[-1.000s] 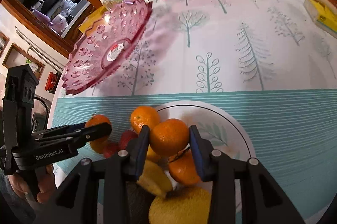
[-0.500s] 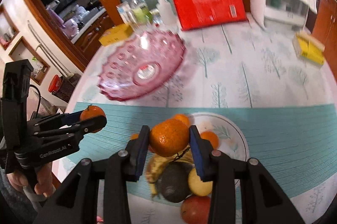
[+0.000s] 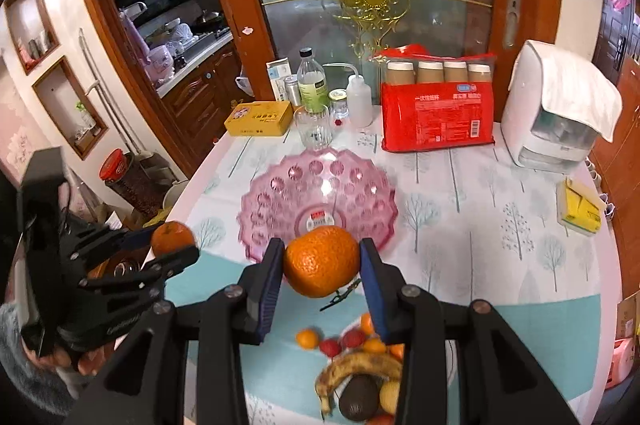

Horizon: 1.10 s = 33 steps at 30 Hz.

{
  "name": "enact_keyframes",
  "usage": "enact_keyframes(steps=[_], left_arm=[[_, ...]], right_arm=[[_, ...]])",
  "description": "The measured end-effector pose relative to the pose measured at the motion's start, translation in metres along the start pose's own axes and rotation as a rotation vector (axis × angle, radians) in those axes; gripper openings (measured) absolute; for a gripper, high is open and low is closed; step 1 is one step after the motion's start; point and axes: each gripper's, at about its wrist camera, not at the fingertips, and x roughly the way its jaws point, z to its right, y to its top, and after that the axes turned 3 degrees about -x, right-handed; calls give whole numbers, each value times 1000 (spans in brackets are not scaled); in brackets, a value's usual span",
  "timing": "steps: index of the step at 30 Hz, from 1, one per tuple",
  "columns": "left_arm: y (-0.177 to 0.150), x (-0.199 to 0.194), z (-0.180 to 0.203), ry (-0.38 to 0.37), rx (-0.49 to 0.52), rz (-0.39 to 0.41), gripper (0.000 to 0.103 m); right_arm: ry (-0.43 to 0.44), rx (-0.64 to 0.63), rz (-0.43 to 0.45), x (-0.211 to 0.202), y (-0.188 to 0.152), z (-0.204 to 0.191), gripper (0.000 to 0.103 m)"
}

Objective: Organize fruits
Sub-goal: 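Carry both oranges into the pink glass bowl and open both grippers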

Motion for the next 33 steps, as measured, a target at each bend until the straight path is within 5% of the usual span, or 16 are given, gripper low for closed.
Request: enact_keyframes(steps=[8, 16, 26, 31, 33], left_arm=[[37, 72, -14, 28, -42, -58, 43], [16, 179, -21, 35, -149, -195, 43], [-3, 273, -15, 45, -165, -340, 43], [-3, 286, -8, 60, -110, -332, 44], [-3, 289, -5, 51, -94, -325, 53]], right_arm=[[-5, 64, -142, 102, 34, 10, 38], [43, 142, -309, 216, 4, 35, 38], [80, 145, -412, 281, -16, 43, 39], [77, 109, -410, 296, -16, 37, 40], [90, 102, -420, 301, -17, 34, 41]])
